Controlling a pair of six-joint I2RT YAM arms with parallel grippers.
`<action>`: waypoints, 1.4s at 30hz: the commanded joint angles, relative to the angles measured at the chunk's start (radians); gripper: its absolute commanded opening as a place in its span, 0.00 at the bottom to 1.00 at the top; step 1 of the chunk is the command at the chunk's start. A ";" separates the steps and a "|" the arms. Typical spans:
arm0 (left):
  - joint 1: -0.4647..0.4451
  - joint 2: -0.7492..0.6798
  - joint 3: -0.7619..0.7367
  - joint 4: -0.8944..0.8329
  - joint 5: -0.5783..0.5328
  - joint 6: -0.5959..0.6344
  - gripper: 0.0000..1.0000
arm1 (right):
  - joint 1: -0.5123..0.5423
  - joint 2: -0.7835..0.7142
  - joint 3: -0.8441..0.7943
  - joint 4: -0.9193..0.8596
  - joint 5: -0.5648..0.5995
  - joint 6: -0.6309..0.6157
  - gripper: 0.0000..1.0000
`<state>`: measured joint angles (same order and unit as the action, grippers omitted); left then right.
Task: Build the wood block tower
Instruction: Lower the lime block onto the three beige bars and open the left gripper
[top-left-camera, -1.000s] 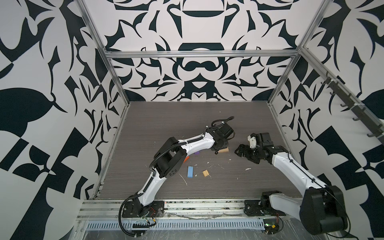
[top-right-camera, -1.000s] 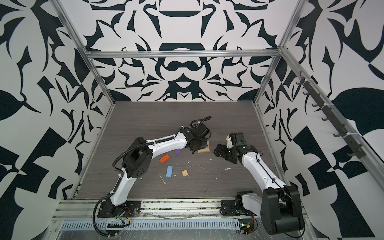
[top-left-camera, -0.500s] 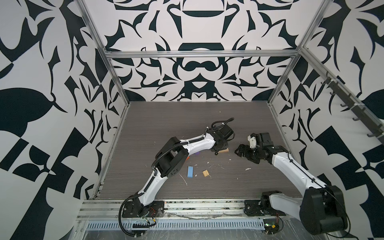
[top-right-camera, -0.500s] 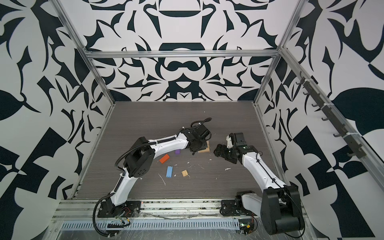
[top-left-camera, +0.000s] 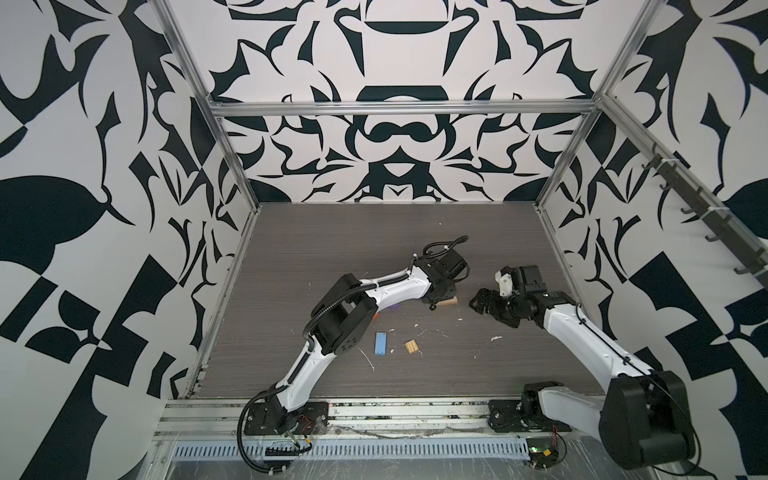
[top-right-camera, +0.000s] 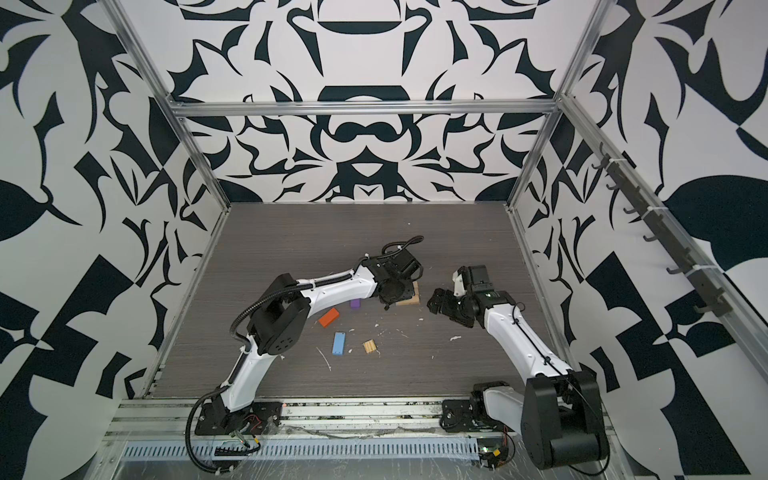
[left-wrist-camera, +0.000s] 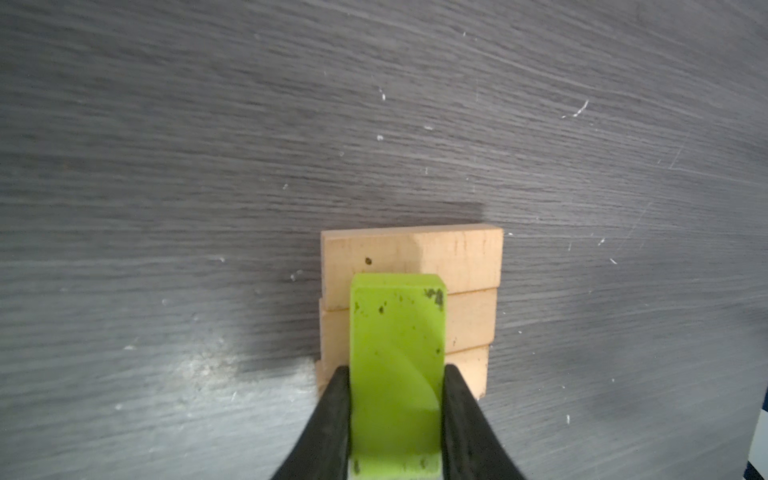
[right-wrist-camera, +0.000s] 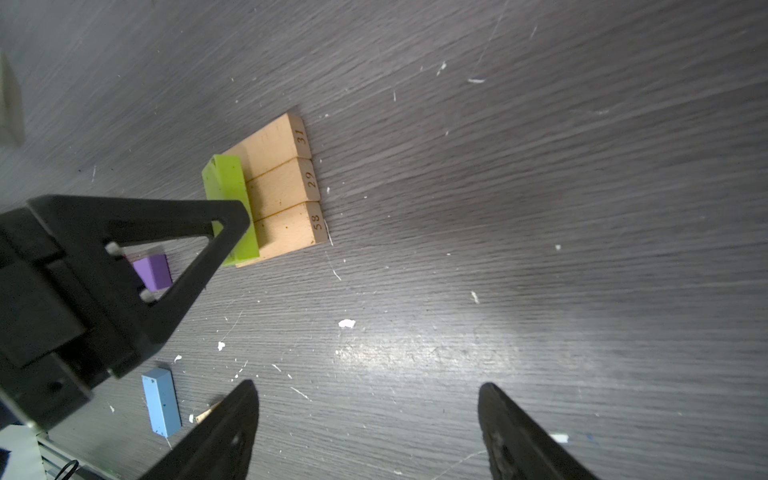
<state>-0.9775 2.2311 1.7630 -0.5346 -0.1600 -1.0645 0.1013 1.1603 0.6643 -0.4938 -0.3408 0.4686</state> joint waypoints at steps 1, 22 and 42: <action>-0.002 0.021 0.008 -0.017 0.000 0.003 0.02 | -0.002 0.004 0.020 -0.005 -0.006 -0.002 0.87; -0.002 0.024 0.010 -0.025 0.004 0.003 0.19 | -0.002 0.006 0.014 -0.002 -0.008 -0.001 0.87; -0.002 0.019 0.010 -0.025 0.008 0.000 0.50 | -0.002 0.004 0.011 -0.002 -0.010 0.001 0.86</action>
<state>-0.9775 2.2330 1.7630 -0.5282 -0.1535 -1.0588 0.1013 1.1603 0.6643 -0.4961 -0.3412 0.4686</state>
